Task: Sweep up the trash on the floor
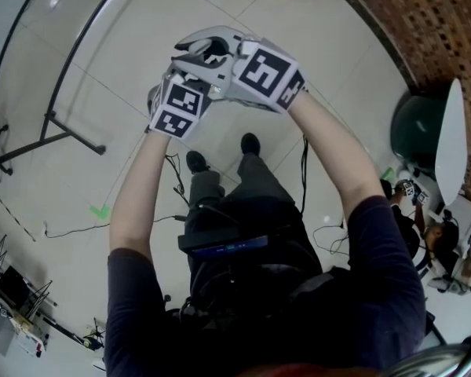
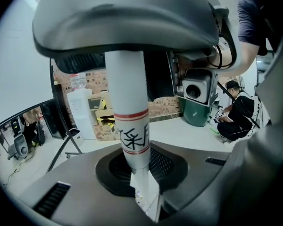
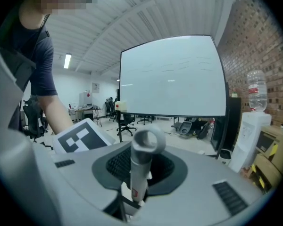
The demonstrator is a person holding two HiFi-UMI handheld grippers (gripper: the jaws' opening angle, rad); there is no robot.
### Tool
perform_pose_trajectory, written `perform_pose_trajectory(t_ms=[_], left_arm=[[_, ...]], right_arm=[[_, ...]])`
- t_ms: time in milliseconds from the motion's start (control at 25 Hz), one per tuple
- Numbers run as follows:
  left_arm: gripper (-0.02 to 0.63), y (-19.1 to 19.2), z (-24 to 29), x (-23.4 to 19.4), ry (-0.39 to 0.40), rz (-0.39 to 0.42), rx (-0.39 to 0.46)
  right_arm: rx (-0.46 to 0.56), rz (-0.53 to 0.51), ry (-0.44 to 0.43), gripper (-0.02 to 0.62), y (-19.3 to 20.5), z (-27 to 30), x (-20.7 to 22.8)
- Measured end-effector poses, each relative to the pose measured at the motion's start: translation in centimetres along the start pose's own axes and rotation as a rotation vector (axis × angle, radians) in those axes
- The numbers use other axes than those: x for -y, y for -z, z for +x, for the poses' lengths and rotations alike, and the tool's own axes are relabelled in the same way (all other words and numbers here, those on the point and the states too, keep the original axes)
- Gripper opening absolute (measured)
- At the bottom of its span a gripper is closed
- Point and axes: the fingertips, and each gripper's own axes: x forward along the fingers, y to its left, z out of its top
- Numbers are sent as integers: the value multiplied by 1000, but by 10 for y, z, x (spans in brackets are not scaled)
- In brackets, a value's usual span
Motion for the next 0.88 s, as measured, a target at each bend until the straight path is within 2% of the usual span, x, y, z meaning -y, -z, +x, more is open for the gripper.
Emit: perform_pose_trajectory(t_ms=[120, 240, 400, 480, 680, 880], left_arm=[[44, -6, -25, 0, 12, -17, 12], [44, -13, -54, 3, 31, 5, 23], [44, -31, -109, 1, 34, 29, 39], [46, -41, -134, -6, 17, 42, 49], [46, -38, -187, -27, -59, 54, 60], [46, -40, -238, -53, -158, 91, 86]], right_arm=[[-19, -31, -23, 81, -19, 3, -15], [-25, -60, -64, 81, -41, 6, -34], [49, -61, -94, 81, -92, 13, -64], [87, -79, -95, 81, -118, 18, -75], [94, -153, -88, 81, -155, 45, -108], [138, -221, -15, 82, -195, 69, -137]])
